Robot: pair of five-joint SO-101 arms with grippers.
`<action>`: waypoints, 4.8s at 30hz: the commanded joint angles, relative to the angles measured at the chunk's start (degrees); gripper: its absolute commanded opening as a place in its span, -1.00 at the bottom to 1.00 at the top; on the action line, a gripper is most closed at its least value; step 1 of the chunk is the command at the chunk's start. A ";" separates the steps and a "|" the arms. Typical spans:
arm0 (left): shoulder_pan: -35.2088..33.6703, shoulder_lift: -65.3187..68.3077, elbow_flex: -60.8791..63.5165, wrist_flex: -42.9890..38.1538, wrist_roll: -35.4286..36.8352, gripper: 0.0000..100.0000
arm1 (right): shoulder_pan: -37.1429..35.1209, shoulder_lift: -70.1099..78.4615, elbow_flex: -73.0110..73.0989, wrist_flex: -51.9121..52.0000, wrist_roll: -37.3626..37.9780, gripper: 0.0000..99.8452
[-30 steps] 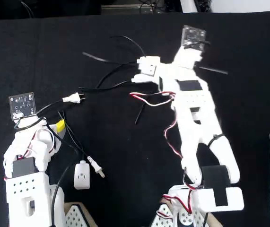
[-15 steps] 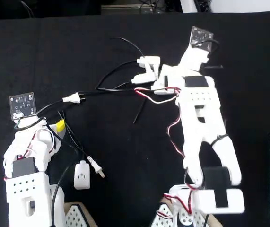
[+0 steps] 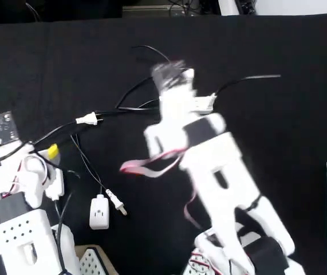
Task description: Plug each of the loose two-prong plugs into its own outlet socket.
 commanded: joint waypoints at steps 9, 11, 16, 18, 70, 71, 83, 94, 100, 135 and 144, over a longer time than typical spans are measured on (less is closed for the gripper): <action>-8.31 -0.88 6.55 -5.80 0.62 -0.44 | -24.79 -2.07 11.03 -7.74 0.26 -0.66; -8.31 -0.88 7.60 -6.86 0.62 -0.44 | -26.37 -2.07 12.00 -9.76 0.26 -0.66; -7.87 -0.88 8.13 -7.12 0.62 -0.44 | -28.13 -1.71 12.00 -10.73 0.53 -0.66; -7.69 -0.88 8.13 -7.12 0.62 -0.44 | -29.27 0.22 11.12 -10.81 0.44 -0.66; -6.46 -0.79 8.84 -7.12 0.44 -0.44 | -22.51 16.75 1.36 -9.85 0.70 -0.98; -6.46 -0.79 8.75 -7.12 0.53 -0.44 | -22.33 15.08 2.15 -9.85 0.70 -0.98; 9.10 -0.88 1.45 -7.03 5.45 -0.44 | -11.43 -16.40 13.67 -14.68 0.79 -0.98; 26.42 -0.79 -3.21 -13.98 8.70 -0.44 | -11.78 -31.43 25.36 -23.65 2.29 -0.98; 35.38 -0.88 -7.08 -11.16 8.26 -0.50 | -13.98 -31.43 26.07 -23.74 2.73 -0.98; 28.09 14.33 -20.09 27.16 -1.58 -0.27 | -1.05 -31.43 25.27 -23.82 6.33 -0.98; 28.00 41.32 -25.89 27.25 -1.58 -0.28 | -0.97 -31.43 25.63 -23.82 6.33 -0.98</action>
